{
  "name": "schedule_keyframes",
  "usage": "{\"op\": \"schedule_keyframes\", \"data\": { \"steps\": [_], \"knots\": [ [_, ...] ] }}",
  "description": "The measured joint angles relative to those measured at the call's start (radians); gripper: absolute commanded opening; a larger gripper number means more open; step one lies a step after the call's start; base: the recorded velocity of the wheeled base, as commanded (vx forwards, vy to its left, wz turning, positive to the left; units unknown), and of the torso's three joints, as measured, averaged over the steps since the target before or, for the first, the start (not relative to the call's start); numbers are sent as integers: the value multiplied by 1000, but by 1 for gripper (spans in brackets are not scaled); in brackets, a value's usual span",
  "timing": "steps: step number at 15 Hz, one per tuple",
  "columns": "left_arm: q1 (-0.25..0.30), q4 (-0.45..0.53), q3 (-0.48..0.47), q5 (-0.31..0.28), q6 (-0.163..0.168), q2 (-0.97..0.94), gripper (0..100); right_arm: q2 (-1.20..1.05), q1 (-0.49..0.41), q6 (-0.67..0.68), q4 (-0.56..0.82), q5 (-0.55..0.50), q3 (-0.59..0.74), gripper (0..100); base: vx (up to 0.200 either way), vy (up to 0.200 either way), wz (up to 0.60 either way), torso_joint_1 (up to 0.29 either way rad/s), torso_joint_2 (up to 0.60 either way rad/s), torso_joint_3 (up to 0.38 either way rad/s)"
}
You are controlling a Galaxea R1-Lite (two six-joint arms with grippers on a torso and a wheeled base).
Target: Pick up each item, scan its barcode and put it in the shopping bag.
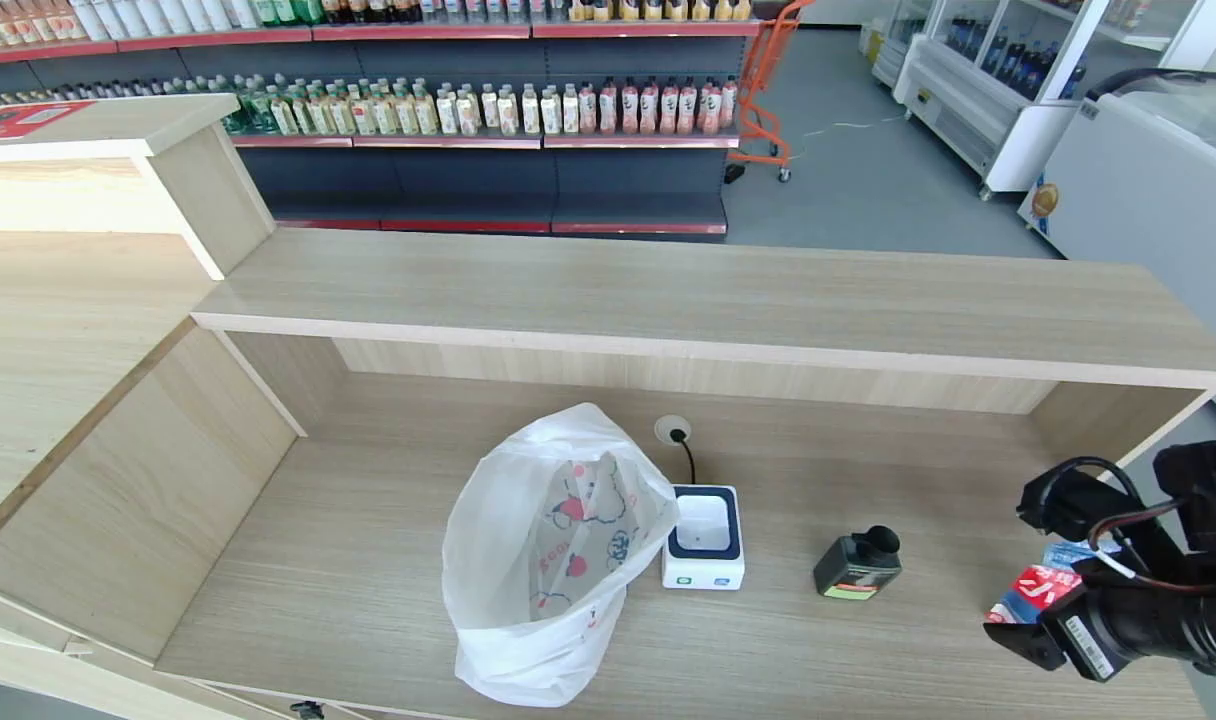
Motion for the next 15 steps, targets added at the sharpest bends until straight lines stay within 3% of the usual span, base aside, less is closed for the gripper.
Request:
{"op": "schedule_keyframes", "data": {
  "steps": [7,15],
  "knots": [
    [0,0,0,0,0,0,100,320,-26,-78,-337,172,-7,100,0,0,0,0,0,0],
    [0,0,0,0,0,0,100,543,71,-77,-477,224,-110,100,0,0,0,0,0,0]
  ]
}}
